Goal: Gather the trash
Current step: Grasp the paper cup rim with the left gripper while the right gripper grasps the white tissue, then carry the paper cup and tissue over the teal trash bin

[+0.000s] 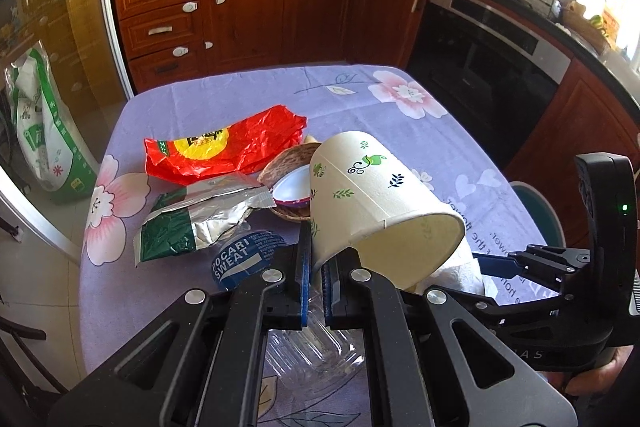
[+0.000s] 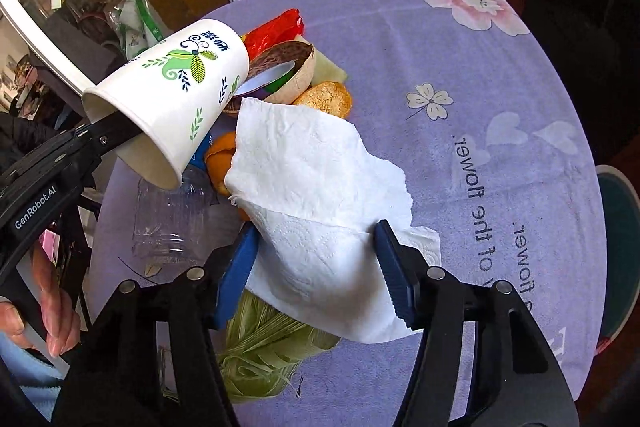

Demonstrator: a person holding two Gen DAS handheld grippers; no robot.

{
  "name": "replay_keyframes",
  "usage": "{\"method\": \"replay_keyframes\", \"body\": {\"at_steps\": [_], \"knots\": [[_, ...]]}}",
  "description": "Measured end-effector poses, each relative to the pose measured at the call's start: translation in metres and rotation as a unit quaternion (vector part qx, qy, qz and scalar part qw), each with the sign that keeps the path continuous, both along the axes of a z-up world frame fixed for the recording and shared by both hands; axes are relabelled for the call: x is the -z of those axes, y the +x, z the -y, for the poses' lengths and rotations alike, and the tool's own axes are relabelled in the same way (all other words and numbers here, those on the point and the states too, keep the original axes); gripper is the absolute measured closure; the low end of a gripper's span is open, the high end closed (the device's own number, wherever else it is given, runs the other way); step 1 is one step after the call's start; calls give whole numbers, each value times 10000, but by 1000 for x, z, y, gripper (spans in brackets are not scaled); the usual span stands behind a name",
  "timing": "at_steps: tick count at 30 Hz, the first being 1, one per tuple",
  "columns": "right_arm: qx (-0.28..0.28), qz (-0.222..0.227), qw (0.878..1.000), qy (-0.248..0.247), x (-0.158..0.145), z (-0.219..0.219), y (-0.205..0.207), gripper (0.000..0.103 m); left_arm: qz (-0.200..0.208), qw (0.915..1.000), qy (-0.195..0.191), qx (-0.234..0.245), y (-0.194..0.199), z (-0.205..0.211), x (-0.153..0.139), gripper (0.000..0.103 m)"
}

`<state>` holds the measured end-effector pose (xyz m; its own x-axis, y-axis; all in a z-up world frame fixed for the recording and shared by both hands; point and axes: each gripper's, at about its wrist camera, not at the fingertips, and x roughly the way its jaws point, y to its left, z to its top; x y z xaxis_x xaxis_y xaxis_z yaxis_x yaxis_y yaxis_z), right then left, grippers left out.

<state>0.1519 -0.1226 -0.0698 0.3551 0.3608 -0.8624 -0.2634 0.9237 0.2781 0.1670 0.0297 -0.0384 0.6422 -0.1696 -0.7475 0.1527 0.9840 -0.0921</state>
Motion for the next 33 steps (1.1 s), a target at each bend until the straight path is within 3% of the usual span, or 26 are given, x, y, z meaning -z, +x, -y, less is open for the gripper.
{"method": "replay_keyframes", "body": {"at_steps": [3,5,7,13,18,33], "knots": [[16,8,10000,11,-3,3,-2,48,23,10000,13,-7,-2,0,-2,98],[21,0,10000,17,-5,6,-3,60,24,10000,0,-14,-4,0,-3,98],[29,-11,10000,-9,-7,8,-5,85,46,10000,-9,-10,-5,1,-4,98],[88,-59,9999,66,-13,19,-12,84,115,9999,-14,24,-11,5,-10,98],[258,110,9995,164,-29,35,-18,98,214,9998,4,58,-16,8,-16,98],[1210,830,9889,221,-89,115,-39,99,524,9959,-101,736,-27,68,-50,98]]}}
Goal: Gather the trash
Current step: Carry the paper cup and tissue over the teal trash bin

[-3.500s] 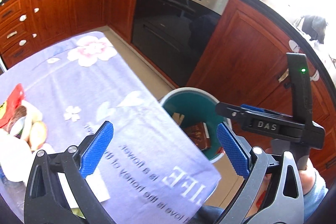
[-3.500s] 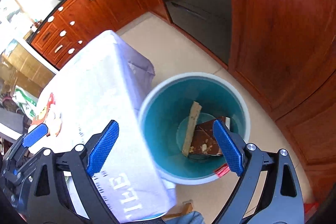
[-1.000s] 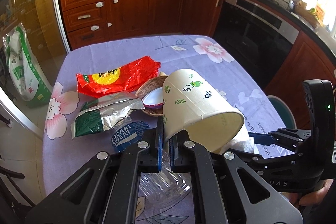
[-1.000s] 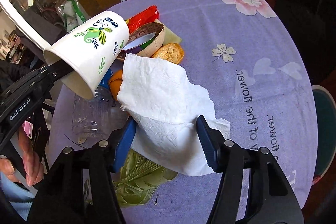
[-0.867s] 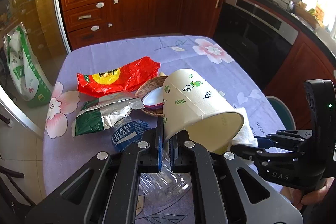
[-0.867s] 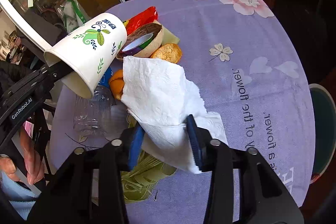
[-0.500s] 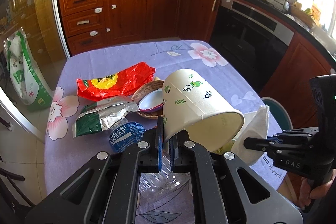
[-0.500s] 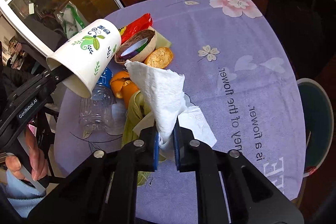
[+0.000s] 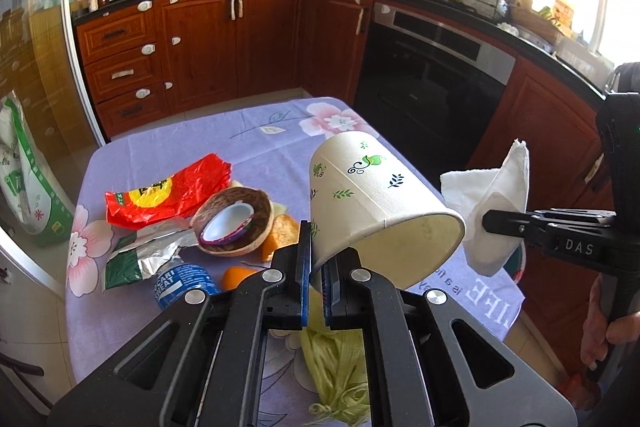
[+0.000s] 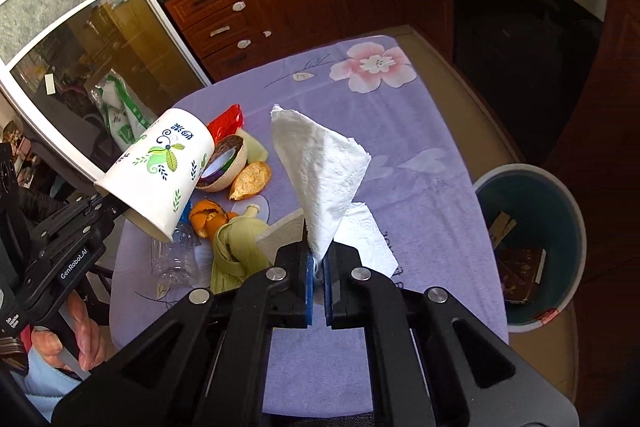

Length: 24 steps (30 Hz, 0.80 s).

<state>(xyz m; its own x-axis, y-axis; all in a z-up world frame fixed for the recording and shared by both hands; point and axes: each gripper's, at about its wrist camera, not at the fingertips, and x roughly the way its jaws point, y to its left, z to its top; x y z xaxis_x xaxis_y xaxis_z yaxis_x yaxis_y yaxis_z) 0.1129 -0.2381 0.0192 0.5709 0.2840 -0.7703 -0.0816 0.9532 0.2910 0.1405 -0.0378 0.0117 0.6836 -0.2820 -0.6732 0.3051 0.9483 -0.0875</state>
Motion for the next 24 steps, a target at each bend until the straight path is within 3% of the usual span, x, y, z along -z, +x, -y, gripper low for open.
{"method": "replay_keyframes", "body": {"at_steps": [7,12,19,24], "knots": [[676,192,9975,87,-15,66,-15,99,32,9986,-69,525,-2,48,-12,98],[1203,208,9924,131,-11,122,-28,99,-55,9940,-98,1088,4,104,-12,98],[1586,-180,9862,435,33,179,-27,96,-328,9868,79,1586,16,178,11,98],[1701,-468,9820,669,71,200,-13,95,-440,9839,237,1716,26,208,23,98]]}}
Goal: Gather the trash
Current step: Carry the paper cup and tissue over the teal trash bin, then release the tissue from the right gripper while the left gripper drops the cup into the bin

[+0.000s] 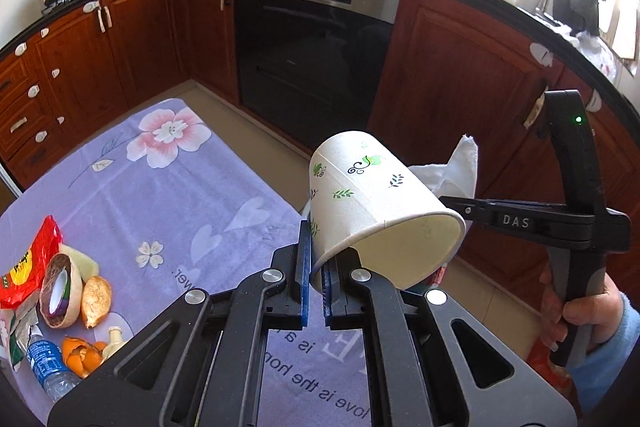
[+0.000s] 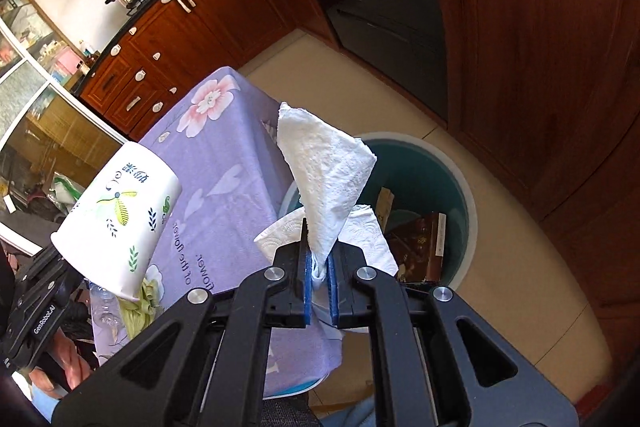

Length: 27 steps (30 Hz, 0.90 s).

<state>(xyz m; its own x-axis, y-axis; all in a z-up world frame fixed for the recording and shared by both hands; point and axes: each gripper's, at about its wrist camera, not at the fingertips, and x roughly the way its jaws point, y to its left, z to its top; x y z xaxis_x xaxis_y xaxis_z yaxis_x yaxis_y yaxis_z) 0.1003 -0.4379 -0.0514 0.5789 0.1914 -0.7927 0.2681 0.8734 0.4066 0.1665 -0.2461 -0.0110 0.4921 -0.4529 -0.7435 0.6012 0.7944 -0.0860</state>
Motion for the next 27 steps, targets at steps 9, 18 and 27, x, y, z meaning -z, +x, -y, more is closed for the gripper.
{"method": "replay_keyframes", "body": {"at_steps": [9,18,27], "knots": [[45,-114,9995,276,22,21,30,44,-261,9994,184,101,21,41,25,98],[293,-22,9996,-13,6,41,26,26,-510,9982,191,265,30,68,42,98],[529,113,9983,-201,-10,52,18,15,-724,9961,247,434,34,87,60,97]]}}
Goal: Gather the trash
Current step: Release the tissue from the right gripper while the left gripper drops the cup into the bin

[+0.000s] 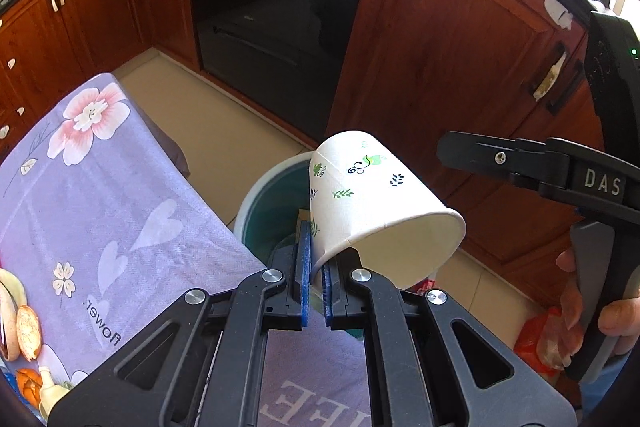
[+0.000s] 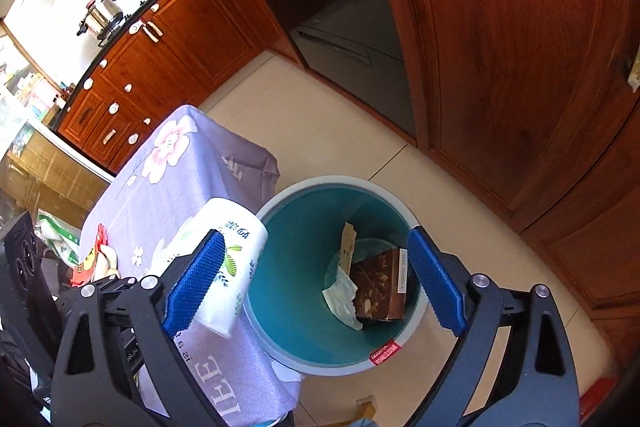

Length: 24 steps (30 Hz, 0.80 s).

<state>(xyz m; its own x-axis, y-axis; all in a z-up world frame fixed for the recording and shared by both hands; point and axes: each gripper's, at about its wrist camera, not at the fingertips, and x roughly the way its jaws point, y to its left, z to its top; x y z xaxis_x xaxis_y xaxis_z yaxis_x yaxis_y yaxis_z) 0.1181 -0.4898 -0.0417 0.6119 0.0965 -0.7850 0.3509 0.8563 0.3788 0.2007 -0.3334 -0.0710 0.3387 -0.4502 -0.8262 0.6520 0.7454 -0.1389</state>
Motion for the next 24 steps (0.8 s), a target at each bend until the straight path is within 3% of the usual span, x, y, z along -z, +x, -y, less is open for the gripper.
{"method": "replay_keyframes", "body": {"at_steps": [4,6,8,10,15,24], "knots": [[19,-46,10000,-62,-2,1,0,14,-127,9999,17,18,2,9,7,96],[44,-38,10000,-67,-3,2,-2,11,-197,9998,9,29,2,11,8,89],[87,-30,9999,-105,-4,3,-3,11,-161,9999,19,-7,1,10,7,42],[96,-31,9999,-99,-4,4,-4,11,65,10000,-25,-68,-2,8,1,38],[106,-27,9999,-87,-6,2,-5,11,84,9999,-36,-99,-4,5,-5,32],[-7,-83,9998,-157,-12,-12,-7,11,241,9992,-159,-289,-12,-11,-20,12]]}}
